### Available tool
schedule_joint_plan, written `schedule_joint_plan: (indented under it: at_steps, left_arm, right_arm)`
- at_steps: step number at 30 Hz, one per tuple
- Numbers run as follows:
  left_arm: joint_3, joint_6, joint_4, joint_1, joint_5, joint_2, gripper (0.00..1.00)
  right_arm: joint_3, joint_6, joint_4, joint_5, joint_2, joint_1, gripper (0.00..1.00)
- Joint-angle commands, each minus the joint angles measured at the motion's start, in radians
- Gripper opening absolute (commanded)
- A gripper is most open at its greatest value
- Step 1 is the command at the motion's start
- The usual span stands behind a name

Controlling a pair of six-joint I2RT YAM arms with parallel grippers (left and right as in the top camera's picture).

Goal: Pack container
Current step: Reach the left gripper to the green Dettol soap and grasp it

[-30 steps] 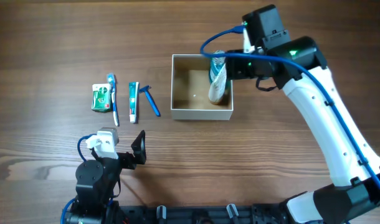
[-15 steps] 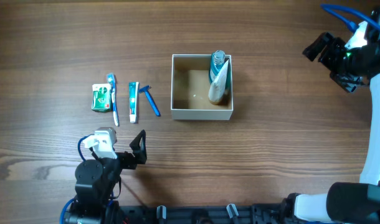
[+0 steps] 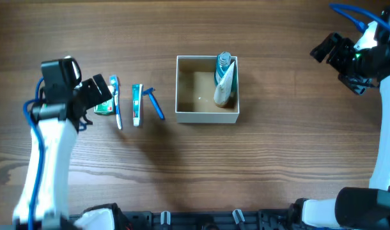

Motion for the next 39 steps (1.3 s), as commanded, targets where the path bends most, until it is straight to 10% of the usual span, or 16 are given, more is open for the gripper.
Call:
schedule_joint_plan:
  at_steps: [1,7,39]
  left_arm:
    - [0.012,0.164,0.055,0.020,0.053,0.129,1.00]
    - [0.012,0.446,0.091,0.018,0.091,0.355,0.99]
    - [0.056,0.468,0.235,0.043,0.058,0.464,0.87]
  right_arm:
    - [0.016,0.014,0.000,-0.009,-0.002,-0.004,1.00]
    - [0.016,0.014,0.000,-0.009,-0.002,-0.004,1.00]
    - [0.016,0.014,0.000,-0.009,-0.002,-0.004,1.00]
